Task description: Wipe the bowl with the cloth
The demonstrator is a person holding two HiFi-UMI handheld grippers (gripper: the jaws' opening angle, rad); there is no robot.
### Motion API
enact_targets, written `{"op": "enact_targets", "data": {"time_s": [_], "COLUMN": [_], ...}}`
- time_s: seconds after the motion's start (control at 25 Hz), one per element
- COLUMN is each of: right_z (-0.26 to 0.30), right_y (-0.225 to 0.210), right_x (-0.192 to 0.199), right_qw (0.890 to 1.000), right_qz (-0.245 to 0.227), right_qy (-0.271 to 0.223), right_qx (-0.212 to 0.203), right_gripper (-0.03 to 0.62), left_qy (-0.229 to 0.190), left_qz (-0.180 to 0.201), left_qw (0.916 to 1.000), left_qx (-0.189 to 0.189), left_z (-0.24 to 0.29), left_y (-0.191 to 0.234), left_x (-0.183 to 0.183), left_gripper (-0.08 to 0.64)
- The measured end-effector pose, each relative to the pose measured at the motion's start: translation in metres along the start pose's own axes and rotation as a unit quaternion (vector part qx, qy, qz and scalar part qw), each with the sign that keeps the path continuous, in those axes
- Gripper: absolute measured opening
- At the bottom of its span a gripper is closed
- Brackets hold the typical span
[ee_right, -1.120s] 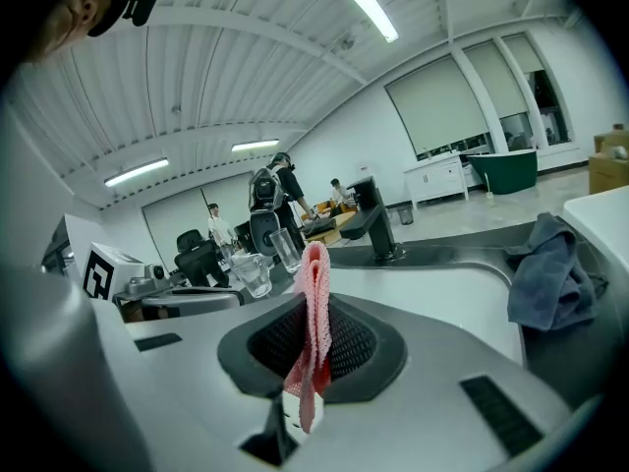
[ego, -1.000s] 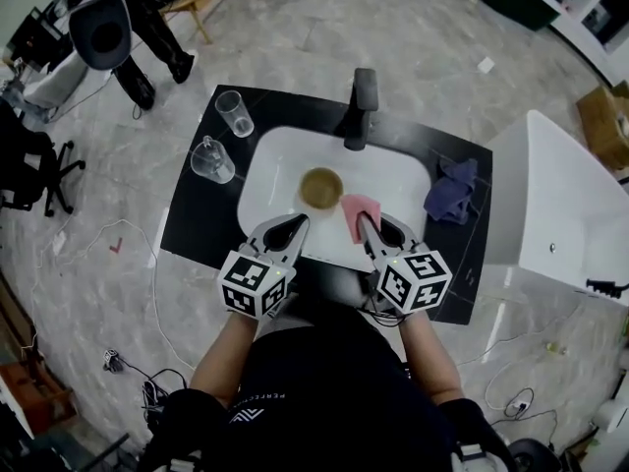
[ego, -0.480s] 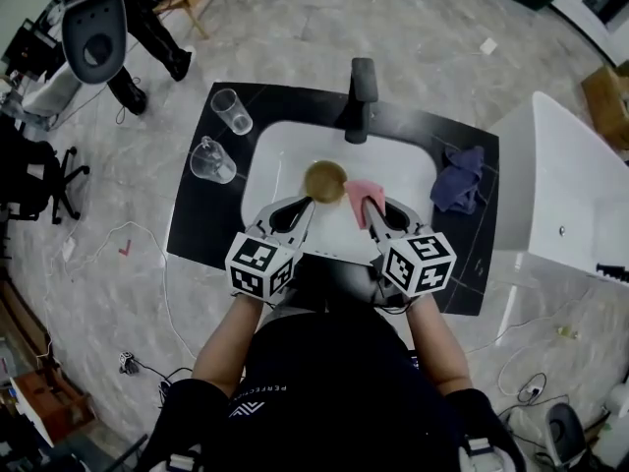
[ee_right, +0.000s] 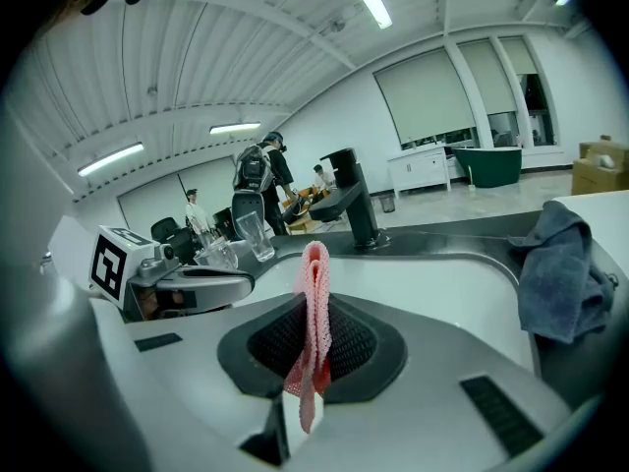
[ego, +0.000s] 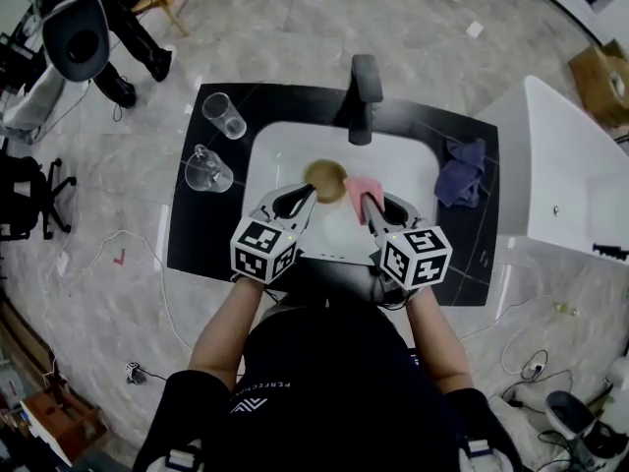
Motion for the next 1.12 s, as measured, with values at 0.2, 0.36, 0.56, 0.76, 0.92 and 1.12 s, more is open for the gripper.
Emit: {"op": "enact_targets", "data": {"time_s": [0.2,0.36,0.56,0.76,0.92,1.12], "right_z": [0.015,0.027,0.041,0.052,0.056,0.059], "right_y": [0.0,-0.001,0.001,-0.002,-0.004,-0.009], "right_x": [0.004,0.007,0.01,0.015,0.02,0.026], "right_qw": [1.0,0.999,0.999,0.998,0.997,0.996], "right_qz": [-0.006,-0.006,-0.006,-0.004,0.001,0.008], "right_qy": [0.017,0.033,0.048,0.065,0.075,0.083], "right_qx": [0.011,0.019,0.02,0.02,0.021,0.022], "right_gripper": [0.049,0.049,0.049,0.049,0.049,0.049], "left_qy": [0.008,0.015,0.024,0.044,0.062,0.081], "left_qz": [-0.004,-0.01,-0.027,-0.045,-0.057,-0.08], "left_qw": [0.9999,0.9998,0.999,0.9974,0.9951,0.9919], "left_qx": [0.008,-0.007,-0.027,-0.035,-0.052,-0.056], "left_z": [0.014,0.024,0.033,0.044,0.045,0.054], "left_y": [0.018,0.036,0.054,0.066,0.076,0.086], "left_x": [0.005,0.012,0.023,0.038,0.048,0.062], "left_gripper": [0.014,0.014,0.014,0.014,0.017,0.091]}}
Point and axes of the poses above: the fingertips, and each gripper's own axes: z forward along the fingers, y to its left, x out of its underside, the point moved 10 cm from there along -z, backward along the fingers, and after that the axes turned 14 degrees about x, right-handed, at the moved point
